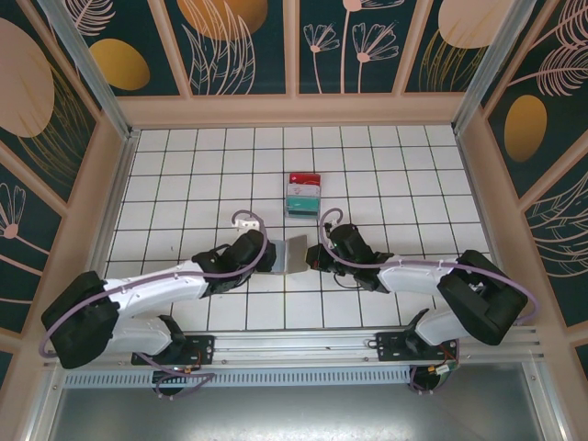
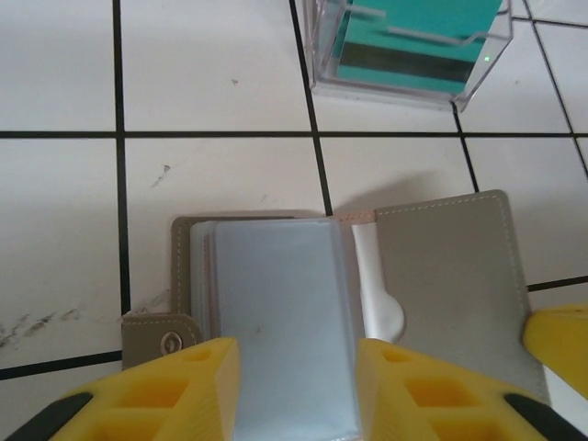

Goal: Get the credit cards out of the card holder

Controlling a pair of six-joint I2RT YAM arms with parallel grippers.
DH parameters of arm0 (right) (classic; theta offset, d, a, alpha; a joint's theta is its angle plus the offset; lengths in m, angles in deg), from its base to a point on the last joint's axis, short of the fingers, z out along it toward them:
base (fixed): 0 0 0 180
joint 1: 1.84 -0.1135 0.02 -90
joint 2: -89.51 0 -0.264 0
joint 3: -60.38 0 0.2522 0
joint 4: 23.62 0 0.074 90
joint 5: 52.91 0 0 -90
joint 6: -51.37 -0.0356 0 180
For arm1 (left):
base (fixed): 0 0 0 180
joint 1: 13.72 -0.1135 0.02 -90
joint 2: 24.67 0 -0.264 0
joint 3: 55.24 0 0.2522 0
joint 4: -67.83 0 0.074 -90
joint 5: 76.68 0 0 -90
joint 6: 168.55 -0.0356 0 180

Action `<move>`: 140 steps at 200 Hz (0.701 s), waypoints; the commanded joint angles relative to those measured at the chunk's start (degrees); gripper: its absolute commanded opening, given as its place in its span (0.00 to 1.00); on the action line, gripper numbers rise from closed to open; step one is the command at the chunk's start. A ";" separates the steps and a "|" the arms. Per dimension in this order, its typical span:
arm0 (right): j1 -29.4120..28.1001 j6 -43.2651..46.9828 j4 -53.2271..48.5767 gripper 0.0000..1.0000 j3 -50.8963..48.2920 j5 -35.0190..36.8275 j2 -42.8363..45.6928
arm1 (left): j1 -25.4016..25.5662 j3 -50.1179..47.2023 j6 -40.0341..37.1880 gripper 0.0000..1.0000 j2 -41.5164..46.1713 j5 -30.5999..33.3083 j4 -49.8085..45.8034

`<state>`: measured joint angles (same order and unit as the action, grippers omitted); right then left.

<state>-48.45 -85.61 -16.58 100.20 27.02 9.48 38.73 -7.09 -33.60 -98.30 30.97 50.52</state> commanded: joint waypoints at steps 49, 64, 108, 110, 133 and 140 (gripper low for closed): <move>-0.24 0.62 1.52 0.00 -1.19 0.66 1.54 | -1.08 0.59 0.76 0.41 -6.72 -3.41 4.79; -0.24 0.59 1.53 0.00 -1.20 0.66 1.56 | -1.38 0.75 1.04 0.42 -8.13 -3.24 4.45; -0.24 0.59 1.87 0.00 -1.19 0.56 1.28 | -1.64 1.66 1.69 0.42 -10.98 -1.87 2.50; -0.24 0.62 1.88 0.00 -1.19 0.57 1.21 | -1.60 1.71 1.65 0.42 -11.03 -1.93 2.50; -0.20 0.57 1.92 0.00 -1.19 0.57 0.94 | -1.60 1.58 1.33 0.42 -11.15 -2.90 3.23; -0.21 0.54 2.05 0.00 -1.19 0.64 0.85 | -1.60 1.56 1.28 0.42 -11.12 -2.97 3.37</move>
<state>-48.45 -85.50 -16.54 99.79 27.02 9.75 37.37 -6.76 -32.82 -109.05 28.29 54.06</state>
